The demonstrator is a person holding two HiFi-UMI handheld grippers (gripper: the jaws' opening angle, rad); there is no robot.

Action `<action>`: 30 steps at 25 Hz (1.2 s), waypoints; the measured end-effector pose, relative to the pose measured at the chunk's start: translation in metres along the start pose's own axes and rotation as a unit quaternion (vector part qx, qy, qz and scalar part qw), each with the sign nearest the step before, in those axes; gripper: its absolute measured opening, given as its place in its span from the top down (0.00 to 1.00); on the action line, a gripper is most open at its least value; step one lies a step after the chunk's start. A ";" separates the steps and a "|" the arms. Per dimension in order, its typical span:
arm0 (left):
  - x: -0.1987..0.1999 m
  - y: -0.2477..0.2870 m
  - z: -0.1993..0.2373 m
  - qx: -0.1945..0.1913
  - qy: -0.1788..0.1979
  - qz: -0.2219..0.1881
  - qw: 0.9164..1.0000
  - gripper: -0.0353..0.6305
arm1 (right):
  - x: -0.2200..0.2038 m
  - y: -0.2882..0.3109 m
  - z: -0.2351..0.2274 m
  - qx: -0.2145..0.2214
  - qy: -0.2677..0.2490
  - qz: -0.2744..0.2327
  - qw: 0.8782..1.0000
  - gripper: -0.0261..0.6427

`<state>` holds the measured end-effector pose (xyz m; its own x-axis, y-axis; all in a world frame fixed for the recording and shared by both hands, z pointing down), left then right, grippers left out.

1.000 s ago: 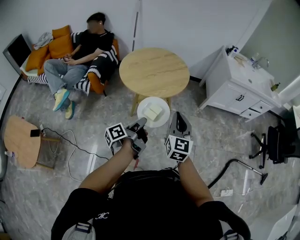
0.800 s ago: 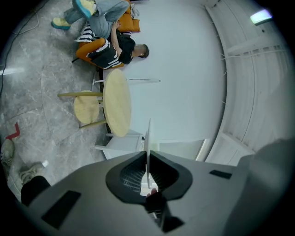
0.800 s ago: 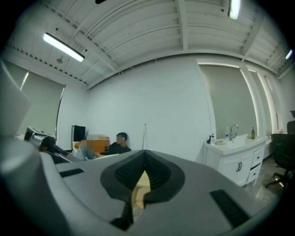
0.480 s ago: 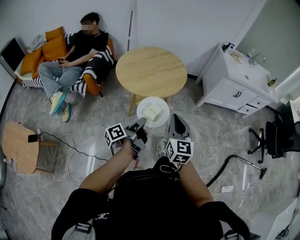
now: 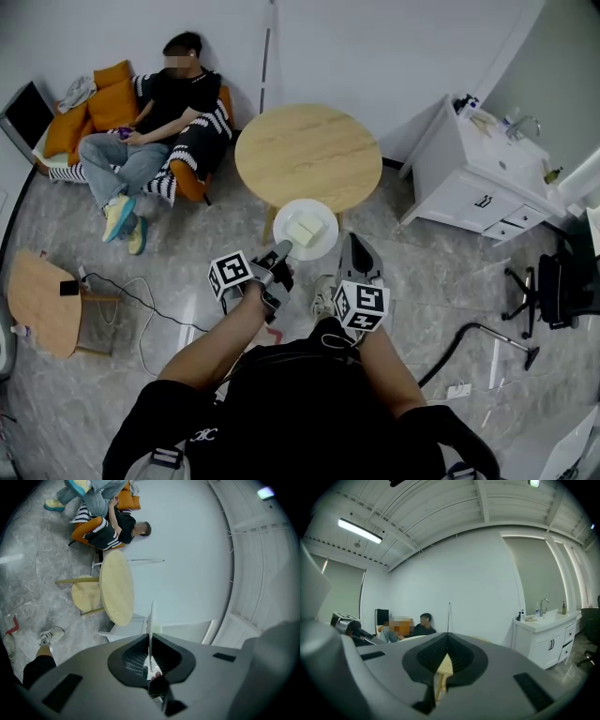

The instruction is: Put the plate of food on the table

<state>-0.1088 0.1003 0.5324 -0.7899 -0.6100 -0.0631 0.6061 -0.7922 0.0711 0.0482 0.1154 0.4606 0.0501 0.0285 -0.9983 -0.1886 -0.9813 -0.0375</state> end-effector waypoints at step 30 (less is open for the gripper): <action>0.059 0.118 0.020 0.001 -0.011 -0.025 1.000 0.91 | -0.019 0.126 -0.052 0.044 0.005 0.002 0.999 0.96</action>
<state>-0.0854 -0.0288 0.5574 -0.8205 -0.5698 -0.0452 0.5664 -0.8212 0.0700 0.0741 -0.0189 0.4771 0.0592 0.0223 -0.9980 -0.2739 -0.9610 -0.0377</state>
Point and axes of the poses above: the fingertips, and each gripper's own axes: y forward along the fingers, z to its left, x out of its top, the point moved 2 cm from there along -y, backward along the fingers, and after that the axes turned 8 degrees about -z, right-handed, at the moved point
